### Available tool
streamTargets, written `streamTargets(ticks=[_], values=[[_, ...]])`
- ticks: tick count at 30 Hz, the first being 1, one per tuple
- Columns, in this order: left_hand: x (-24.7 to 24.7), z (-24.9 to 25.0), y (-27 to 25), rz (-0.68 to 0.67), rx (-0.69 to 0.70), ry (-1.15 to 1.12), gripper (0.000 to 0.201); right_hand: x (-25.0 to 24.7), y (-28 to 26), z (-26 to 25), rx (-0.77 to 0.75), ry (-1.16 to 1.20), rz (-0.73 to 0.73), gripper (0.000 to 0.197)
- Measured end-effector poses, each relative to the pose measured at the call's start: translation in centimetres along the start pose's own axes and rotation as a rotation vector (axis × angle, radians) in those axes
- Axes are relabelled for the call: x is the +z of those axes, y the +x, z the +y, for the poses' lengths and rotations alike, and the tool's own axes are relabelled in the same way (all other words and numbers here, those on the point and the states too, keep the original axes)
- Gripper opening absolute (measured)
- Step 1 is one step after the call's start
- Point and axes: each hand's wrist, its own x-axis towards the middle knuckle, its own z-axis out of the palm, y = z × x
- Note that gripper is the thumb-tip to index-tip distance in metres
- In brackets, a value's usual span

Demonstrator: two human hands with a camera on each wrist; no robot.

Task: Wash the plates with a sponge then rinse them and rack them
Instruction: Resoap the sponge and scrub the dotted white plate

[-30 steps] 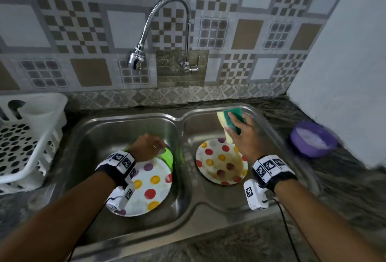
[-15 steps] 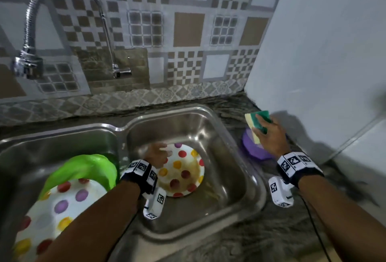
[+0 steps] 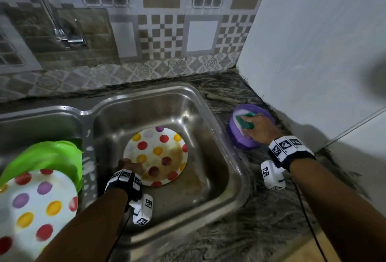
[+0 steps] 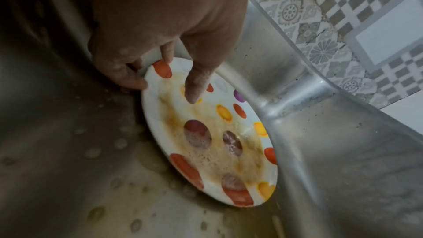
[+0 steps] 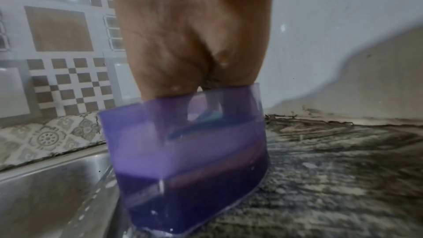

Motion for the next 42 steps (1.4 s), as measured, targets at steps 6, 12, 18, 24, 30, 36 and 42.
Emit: streamTargets(ticks=[6, 12, 18, 24, 30, 36, 42], values=[[1.7, 0.3, 1.1, 0.213, 0.006, -0.438, 0.061, -0.1, 0.8, 0.0, 0.038, -0.128, -0.071, 0.057], [0.5, 2.9, 1.3, 0.326, 0.031, -0.608, 0.030, -0.6, 0.5, -0.8, 0.018, -0.070, -0.049, 0.050], [-1.4, 4.9, -1.0, 0.194, 0.317, -1.004, 0.025, -2.6, -0.6, -1.7, -0.064, 0.099, 0.148, 0.049], [-4.9, 6.1, -1.8, 0.313, 0.598, -0.477, 0.051, -5.4, -1.0, -2.5, -0.097, 0.111, 0.213, 0.057], [-8.0, 7.0, -3.7, 0.463, 0.764, -0.354, 0.047, -5.6, -1.0, -5.8, -0.143, 0.086, 0.241, 0.053], [-9.9, 7.8, -5.2, 0.326, 0.777, -0.665, 0.037, -3.0, -1.3, -16.9, -0.282, 0.274, 0.300, 0.052], [-11.2, 8.9, -7.6, 0.228, 0.868, -0.786, 0.040, 3.0, -1.8, -26.9, -0.466, 0.402, 0.340, 0.051]])
